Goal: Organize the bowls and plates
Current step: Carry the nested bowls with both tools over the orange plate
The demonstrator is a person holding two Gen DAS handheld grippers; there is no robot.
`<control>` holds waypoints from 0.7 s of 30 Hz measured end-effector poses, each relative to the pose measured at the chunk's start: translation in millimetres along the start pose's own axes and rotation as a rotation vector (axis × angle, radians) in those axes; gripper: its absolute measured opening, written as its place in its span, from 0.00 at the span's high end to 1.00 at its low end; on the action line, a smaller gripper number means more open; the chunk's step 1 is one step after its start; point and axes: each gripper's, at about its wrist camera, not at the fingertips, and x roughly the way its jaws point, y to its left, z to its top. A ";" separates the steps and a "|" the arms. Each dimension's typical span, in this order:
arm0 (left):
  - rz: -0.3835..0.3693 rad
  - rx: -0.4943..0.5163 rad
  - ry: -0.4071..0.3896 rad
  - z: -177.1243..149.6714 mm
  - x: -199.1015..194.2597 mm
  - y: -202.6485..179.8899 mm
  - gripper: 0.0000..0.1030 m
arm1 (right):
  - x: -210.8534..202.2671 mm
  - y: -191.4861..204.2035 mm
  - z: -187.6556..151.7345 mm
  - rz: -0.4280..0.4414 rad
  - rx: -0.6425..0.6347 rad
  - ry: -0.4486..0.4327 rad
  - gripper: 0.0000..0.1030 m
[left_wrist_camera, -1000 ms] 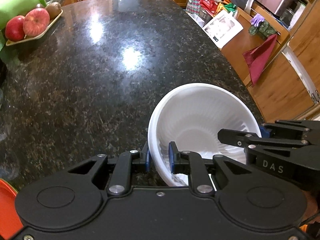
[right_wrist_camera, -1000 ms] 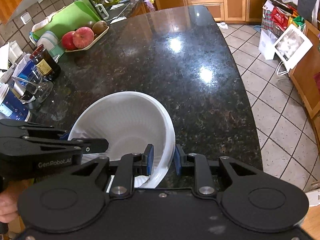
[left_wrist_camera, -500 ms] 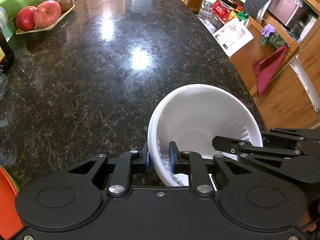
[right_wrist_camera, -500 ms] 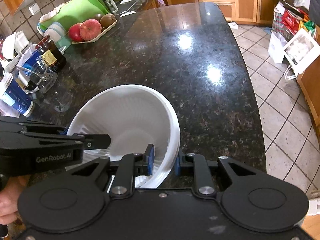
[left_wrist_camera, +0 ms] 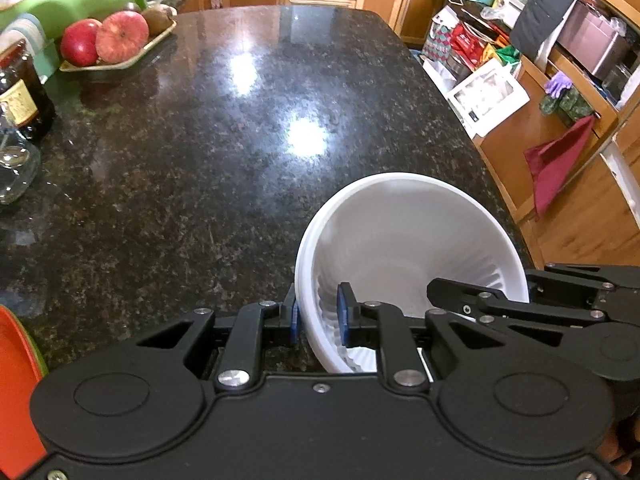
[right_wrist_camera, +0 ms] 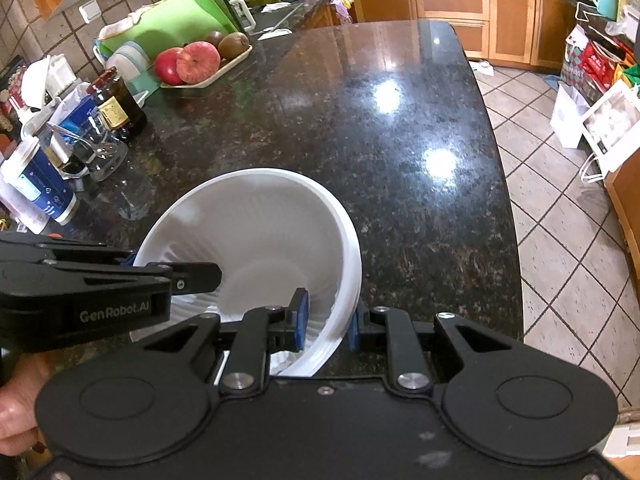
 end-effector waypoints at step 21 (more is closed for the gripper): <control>0.107 -0.134 -0.071 -25.1 -55.3 69.2 0.77 | 2.0 98.5 14.0 0.097 -0.158 -0.022 0.78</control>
